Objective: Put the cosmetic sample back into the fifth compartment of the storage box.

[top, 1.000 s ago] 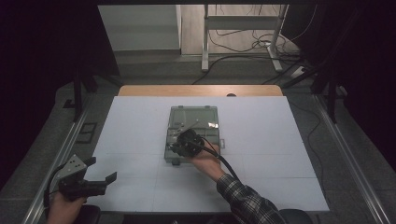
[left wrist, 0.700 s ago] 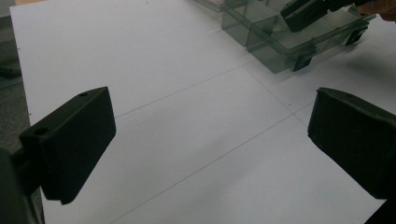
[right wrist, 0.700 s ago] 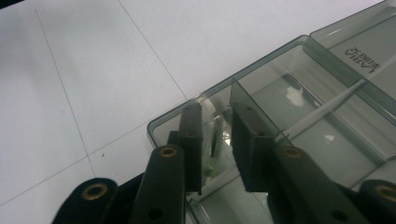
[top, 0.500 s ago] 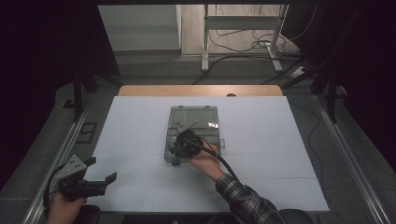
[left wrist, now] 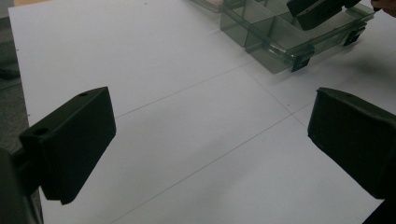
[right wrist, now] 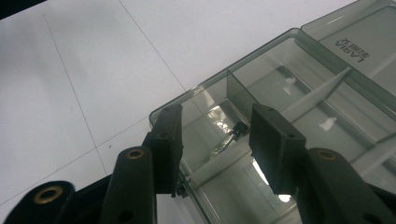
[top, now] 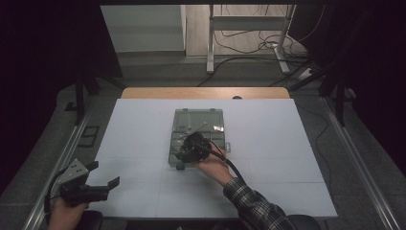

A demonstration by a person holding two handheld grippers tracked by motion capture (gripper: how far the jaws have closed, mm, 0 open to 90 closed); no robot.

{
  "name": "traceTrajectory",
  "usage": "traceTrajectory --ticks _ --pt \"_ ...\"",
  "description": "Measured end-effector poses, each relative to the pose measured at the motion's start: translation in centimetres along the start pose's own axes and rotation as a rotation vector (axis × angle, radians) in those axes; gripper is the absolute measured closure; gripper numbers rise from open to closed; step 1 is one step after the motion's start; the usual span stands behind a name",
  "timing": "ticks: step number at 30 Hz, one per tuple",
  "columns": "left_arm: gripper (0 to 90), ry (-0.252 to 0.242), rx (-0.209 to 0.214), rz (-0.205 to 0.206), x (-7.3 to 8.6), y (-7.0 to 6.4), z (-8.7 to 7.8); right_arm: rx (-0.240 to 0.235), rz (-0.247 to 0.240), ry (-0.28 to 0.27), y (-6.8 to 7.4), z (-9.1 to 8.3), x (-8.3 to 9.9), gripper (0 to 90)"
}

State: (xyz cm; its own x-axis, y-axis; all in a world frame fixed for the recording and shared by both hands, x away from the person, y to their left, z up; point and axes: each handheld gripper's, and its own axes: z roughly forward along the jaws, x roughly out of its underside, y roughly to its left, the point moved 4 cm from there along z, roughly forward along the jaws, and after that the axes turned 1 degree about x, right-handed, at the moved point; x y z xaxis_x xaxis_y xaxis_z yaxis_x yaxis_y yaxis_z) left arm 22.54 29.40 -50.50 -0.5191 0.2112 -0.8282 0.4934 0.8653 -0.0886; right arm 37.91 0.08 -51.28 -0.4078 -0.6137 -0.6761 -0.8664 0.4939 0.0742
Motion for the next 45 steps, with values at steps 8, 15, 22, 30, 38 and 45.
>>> traceTrajectory --ticks 8,15,22,30,38,45 --pt "1.6 0.0 0.002 0.0 0.0 0.0 0.0 -0.001 -0.003 -0.003 0.0 -0.6 0.1 47.8" --pt "1.6 -0.001 0.004 0.0 0.0 0.0 0.0 0.025 -0.022 -0.01 0.1 -1.2 0.2 43.8" --pt "1.6 -0.011 0.011 -0.006 0.0 0.1 -0.1 0.019 -0.022 0.03 0.2 -1.3 0.5 40.6" --pt "1.6 -0.01 0.011 -0.004 0.0 0.0 -0.1 0.006 -0.047 0.05 0.5 -1.6 0.8 30.2" --pt "1.6 -0.009 0.012 -0.004 0.0 0.0 -0.1 0.006 0.005 0.066 0.0 -2.1 1.1 23.0" --pt "1.6 -0.009 0.011 -0.002 0.0 0.0 -0.1 0.022 0.018 0.069 -0.6 -2.9 1.3 16.3"
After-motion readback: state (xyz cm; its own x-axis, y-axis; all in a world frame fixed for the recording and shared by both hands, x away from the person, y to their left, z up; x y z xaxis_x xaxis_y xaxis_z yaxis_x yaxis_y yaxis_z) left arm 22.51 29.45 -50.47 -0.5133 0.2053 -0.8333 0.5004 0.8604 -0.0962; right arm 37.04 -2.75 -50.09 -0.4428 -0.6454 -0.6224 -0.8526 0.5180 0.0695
